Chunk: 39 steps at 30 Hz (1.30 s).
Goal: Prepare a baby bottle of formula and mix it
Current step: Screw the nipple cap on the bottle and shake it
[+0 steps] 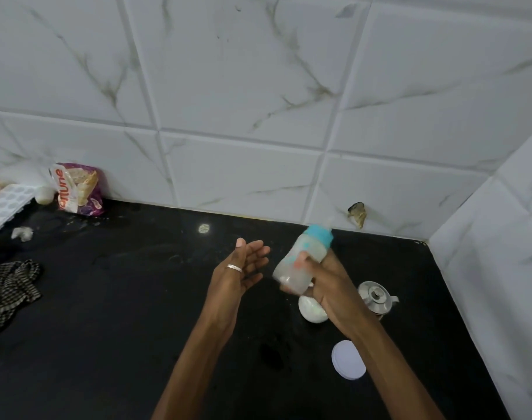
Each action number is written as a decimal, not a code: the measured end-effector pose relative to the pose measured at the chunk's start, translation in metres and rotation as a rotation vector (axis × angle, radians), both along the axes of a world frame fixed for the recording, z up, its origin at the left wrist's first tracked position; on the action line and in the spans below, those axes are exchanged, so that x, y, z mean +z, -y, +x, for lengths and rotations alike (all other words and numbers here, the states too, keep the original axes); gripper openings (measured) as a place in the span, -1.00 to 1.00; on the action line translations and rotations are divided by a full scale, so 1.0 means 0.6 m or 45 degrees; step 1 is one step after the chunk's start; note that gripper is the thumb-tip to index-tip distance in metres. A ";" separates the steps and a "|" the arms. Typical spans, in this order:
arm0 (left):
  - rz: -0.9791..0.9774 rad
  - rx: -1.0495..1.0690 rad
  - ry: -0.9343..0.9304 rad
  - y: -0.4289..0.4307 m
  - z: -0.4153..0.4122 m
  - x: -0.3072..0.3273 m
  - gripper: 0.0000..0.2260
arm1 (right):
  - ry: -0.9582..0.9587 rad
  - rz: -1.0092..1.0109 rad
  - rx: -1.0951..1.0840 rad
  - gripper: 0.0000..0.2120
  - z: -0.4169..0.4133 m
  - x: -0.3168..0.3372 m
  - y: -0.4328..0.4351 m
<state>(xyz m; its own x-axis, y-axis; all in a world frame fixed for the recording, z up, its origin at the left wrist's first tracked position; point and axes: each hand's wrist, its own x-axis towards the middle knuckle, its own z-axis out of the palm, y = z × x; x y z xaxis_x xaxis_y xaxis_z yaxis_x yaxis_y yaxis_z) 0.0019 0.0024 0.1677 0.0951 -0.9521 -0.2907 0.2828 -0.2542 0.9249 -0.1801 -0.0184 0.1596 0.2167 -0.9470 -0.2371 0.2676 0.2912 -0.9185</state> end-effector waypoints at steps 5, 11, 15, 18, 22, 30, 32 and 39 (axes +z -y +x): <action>-0.019 0.001 0.002 -0.001 0.001 0.002 -0.45 | 0.091 0.013 -0.069 -0.54 0.003 -0.002 0.001; -0.016 -0.006 -0.001 -0.002 0.003 -0.003 -0.44 | -0.060 0.049 0.099 -0.46 0.007 -0.006 -0.010; -0.022 0.012 0.002 -0.003 0.003 -0.001 -0.44 | 0.255 0.094 -0.173 -0.51 0.010 -0.001 -0.004; -0.023 -0.001 0.002 -0.004 0.005 -0.004 -0.44 | 0.048 0.067 -0.017 -0.51 0.006 -0.005 -0.008; -0.034 -0.015 0.006 -0.005 0.004 -0.005 -0.45 | 0.072 0.052 0.013 -0.50 -0.006 -0.002 -0.006; -0.029 -0.032 0.012 -0.005 0.001 -0.007 -0.45 | -0.027 0.034 0.097 -0.41 -0.016 0.003 -0.009; -0.030 -0.022 0.008 -0.005 0.001 -0.005 -0.46 | 0.169 0.059 -0.070 -0.36 -0.020 0.009 -0.003; -0.027 -0.042 0.003 -0.007 -0.002 -0.007 -0.45 | -0.115 -0.032 0.161 -0.46 -0.023 0.013 -0.006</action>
<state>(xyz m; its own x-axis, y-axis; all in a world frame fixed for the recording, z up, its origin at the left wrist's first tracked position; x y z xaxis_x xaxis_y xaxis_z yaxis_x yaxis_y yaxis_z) 0.0009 0.0063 0.1636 0.0644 -0.9606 -0.2704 0.2723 -0.2438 0.9308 -0.1937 -0.0148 0.1673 0.3138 -0.9193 -0.2374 0.1461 0.2938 -0.9446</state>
